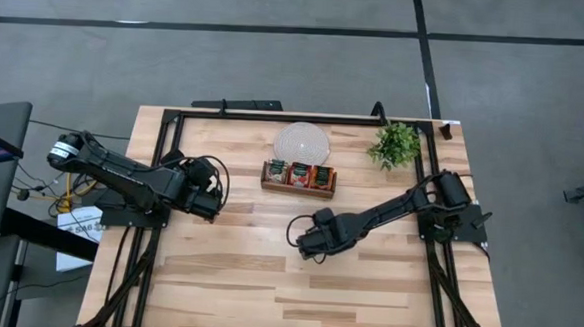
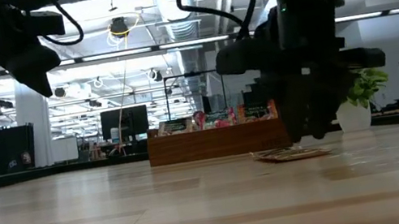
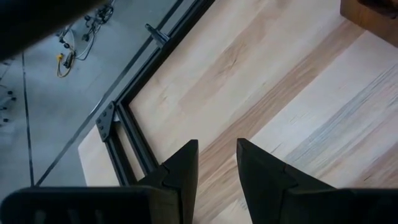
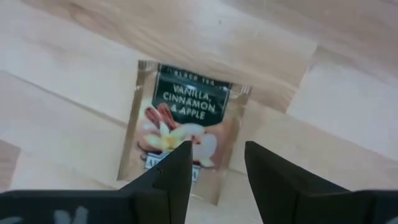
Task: Pick & Place Tea
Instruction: Put the brown tea bag into the left compartment of the wooden organizer
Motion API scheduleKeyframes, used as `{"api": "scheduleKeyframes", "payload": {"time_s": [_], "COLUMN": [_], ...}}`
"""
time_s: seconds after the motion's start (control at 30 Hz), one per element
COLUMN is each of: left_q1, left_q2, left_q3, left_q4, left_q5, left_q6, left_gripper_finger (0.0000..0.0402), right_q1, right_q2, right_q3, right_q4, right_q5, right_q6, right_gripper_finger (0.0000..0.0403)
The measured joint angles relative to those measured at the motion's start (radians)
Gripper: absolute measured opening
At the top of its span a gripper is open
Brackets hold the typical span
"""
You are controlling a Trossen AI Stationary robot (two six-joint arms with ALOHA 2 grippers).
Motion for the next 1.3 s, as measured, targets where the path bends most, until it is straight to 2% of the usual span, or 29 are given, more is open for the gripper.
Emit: {"api": "scheduleKeyframes", "payload": {"time_s": [0.3,0.73,0.87,1.3], "left_q1": [0.0,0.0,0.0,0.0], "left_q2": [0.0,0.0,0.0,0.0], "left_q3": [0.0,0.0,0.0,0.0], "left_q4": [0.0,0.001,0.0,0.001], "left_q5": [0.013,0.026,0.026,0.036], "left_q6": [0.0,0.0,0.0,0.0], "left_gripper_finger": [0.0103,0.0103,0.0103,0.0103], "right_q1": [-0.008,-0.012,-0.012,-0.012], "right_q2": [-0.001,0.0,0.001,-0.001], "right_q3": [-0.005,-0.108,-0.109,-0.11], "right_q4": [-0.011,0.12,0.116,0.106], "right_q5": [0.071,0.055,0.046,0.039], "right_q6": [0.015,0.067,0.068,0.051], "right_gripper_finger": [0.0147,0.0144,0.0122,0.0004]}}
